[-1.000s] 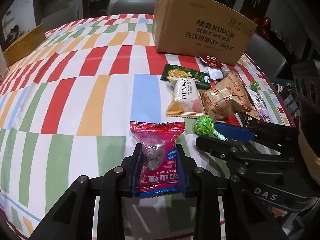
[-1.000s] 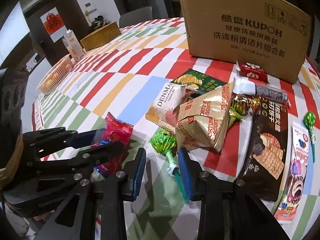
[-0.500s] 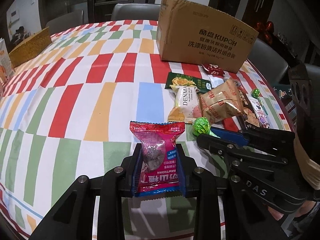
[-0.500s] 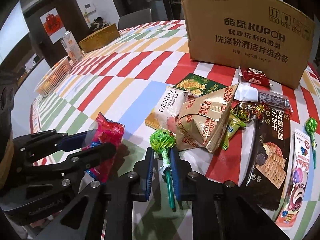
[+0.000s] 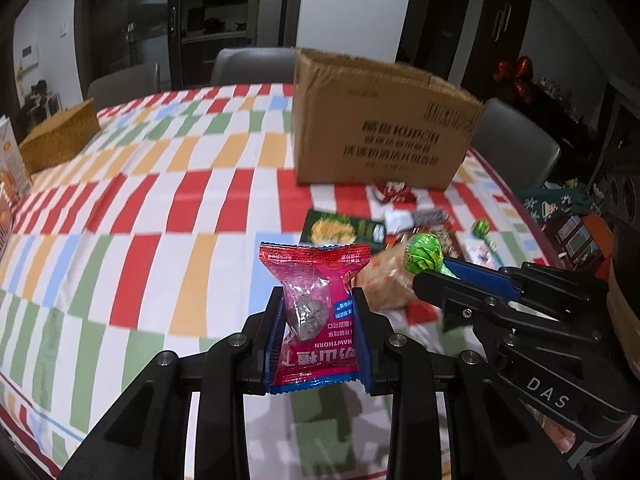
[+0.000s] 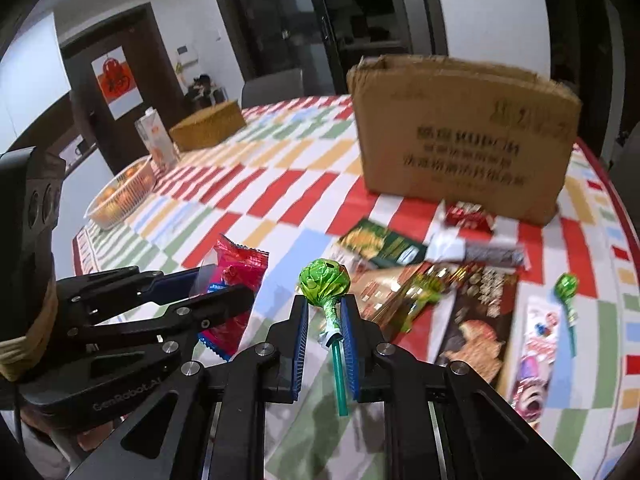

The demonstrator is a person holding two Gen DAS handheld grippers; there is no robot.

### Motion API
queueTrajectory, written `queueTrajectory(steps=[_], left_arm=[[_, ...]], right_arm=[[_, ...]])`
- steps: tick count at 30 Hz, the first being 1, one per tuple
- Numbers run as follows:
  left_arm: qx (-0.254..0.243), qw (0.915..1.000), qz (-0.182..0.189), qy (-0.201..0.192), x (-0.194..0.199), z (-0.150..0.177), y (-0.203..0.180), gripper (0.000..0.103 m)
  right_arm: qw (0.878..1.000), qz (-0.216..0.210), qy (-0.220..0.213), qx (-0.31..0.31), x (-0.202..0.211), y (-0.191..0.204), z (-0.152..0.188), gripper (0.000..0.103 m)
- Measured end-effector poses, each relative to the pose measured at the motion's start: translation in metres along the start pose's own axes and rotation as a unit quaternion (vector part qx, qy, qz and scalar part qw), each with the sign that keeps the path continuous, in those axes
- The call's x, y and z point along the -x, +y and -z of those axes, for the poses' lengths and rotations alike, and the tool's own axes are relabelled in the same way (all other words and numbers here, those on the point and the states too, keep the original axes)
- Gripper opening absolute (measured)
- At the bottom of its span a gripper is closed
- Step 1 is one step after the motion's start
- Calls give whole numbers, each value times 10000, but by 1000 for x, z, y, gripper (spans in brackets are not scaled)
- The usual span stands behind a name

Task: Organize snacks
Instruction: 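Carry the pink bag and green lollipop into the cardboard box and release both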

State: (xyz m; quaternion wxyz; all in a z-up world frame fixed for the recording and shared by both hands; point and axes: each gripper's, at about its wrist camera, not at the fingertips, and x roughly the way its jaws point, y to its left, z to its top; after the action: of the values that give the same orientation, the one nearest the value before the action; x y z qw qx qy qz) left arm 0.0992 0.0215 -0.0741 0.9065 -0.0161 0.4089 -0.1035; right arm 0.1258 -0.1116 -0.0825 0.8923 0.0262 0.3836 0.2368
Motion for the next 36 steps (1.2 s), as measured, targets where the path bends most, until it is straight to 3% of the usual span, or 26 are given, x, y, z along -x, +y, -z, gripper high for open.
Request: queueTrajectory(steps=[23, 36], left_arm=[[-591, 9920, 136, -1105, 18, -146, -51, 31], [-707, 9925, 16, -997, -25, -216, -47, 31]], right_arm=[[9906, 717, -1157, -105, 61, -66, -109, 18], [9878, 1068, -1137, 38, 41, -91, -173, 18]])
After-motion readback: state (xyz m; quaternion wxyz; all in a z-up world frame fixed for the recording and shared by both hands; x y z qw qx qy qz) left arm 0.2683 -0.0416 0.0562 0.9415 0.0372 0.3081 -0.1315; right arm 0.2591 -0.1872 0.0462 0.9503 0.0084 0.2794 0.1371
